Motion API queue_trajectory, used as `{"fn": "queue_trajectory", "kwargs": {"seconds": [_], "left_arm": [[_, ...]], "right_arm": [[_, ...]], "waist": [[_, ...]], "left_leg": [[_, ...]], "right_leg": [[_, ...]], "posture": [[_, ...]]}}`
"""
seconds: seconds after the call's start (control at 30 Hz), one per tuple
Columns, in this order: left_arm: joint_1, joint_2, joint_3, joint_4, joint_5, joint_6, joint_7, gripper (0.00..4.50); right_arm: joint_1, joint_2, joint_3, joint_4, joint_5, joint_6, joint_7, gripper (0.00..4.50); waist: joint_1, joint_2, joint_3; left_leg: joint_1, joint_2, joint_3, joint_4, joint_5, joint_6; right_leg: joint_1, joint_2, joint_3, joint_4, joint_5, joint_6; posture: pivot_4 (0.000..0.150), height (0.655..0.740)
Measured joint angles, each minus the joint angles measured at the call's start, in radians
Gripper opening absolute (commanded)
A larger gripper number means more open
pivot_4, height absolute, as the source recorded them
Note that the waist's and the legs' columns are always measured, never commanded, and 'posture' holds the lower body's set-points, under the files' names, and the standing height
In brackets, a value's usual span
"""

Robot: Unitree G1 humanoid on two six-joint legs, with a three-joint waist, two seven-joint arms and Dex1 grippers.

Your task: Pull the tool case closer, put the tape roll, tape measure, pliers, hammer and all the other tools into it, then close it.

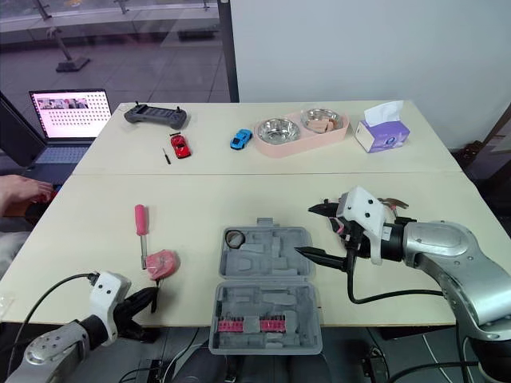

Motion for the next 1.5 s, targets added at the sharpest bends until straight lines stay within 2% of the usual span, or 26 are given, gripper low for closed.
{"fn": "queue_trajectory", "kwargs": {"seconds": [0.27,0.57,0.63,0.7,0.8,0.9,1.07,1.2,1.37,1.5], "left_arm": [[0.052,0.058,0.011,0.046,-0.013,-0.091,-0.112,0.05],[0.068,0.09,0.035,0.06,-0.017,-0.133,-0.169,0.05],[0.068,0.091,0.039,0.057,-0.022,-0.131,-0.175,0.57],[0.068,0.093,0.047,0.043,-0.042,-0.122,-0.183,1.33],[0.069,0.149,0.091,-0.022,-0.105,-0.076,-0.223,2.85],[0.052,0.272,0.195,-0.079,-0.196,0.005,-0.302,4.35],[-0.042,0.45,0.248,-0.011,-0.251,0.04,-0.478,4.43],[-0.195,0.524,0.182,0.215,-0.187,-0.109,-0.644,4.43],[-0.521,0.469,-0.039,0.59,-0.022,-0.435,-0.803,4.43],[-0.592,0.396,-0.121,0.725,0.014,-0.524,-0.842,4.43]], "right_arm": [[-0.007,0.0,0.005,0.0,-0.01,0.0,-0.008,4.5],[-0.01,0.001,0.006,0.0,-0.012,-0.001,-0.013,4.5],[-0.009,0.002,0.006,0.0,-0.016,-0.001,-0.016,4.5],[-0.007,0.002,0.006,0.0,-0.017,-0.001,-0.019,4.5],[-0.005,0.007,0.006,0.0,-0.018,-0.003,-0.021,4.5],[-0.003,0.021,0.006,0.001,-0.022,-0.011,-0.022,4.5],[-0.005,0.035,0.02,0.021,-0.04,-0.033,-0.024,4.5],[-0.006,0.042,0.024,0.038,-0.048,-0.042,-0.028,4.5],[0.003,0.049,0.015,0.035,-0.054,-0.042,-0.048,4.5],[0.05,0.049,-0.005,-0.004,-0.054,-0.033,-0.072,4.5]], "waist": [[0.0,0.0,0.0],[0.0,0.0,0.0],[0.0,0.0,0.0],[-0.001,0.0,0.0],[0.0,-0.001,0.0],[0.0,0.0,0.001],[-0.002,0.001,0.001],[-0.003,0.002,0.001],[0.0,0.003,0.001],[-0.009,0.0,0.001]], "left_leg": [[-0.002,0.0,0.0,0.0,0.0,0.0],[-0.003,0.0,0.0,0.0,0.001,0.002],[-0.003,0.0,0.0,0.0,0.001,0.002],[-0.003,0.0,0.0,0.0,0.001,0.003],[-0.003,0.001,0.0,0.001,0.002,0.003],[-0.003,0.001,0.0,0.001,0.002,0.003],[-0.003,0.001,0.001,0.001,0.002,0.003],[-0.003,0.001,0.002,0.001,0.002,0.003],[-0.003,0.0,0.002,0.002,0.002,0.003],[-0.004,0.0,0.004,0.001,0.002,0.004]], "right_leg": [[-0.003,0.0,0.0,0.0,0.0,0.0],[-0.004,0.0,0.0,0.0,0.0,0.0],[-0.004,0.0,0.0,0.0,0.0,0.0],[-0.004,0.0,0.0,0.0,0.0,0.0],[-0.004,0.001,0.0,0.002,0.0,-0.001],[-0.005,0.001,-0.001,0.002,0.001,-0.001],[-0.007,0.001,-0.001,0.002,0.001,-0.002],[-0.006,0.001,-0.001,0.002,0.001,-0.002],[-0.008,0.001,-0.001,0.002,0.004,-0.001],[-0.008,0.001,0.001,0.003,0.006,0.001]], "posture": [[0.15,0.74],[0.15,0.74],[0.15,0.74],[0.15,0.74],[0.15,0.74],[0.15,0.74],[0.15,0.74],[0.15,0.74],[0.15,0.74],[0.15,0.74]]}}
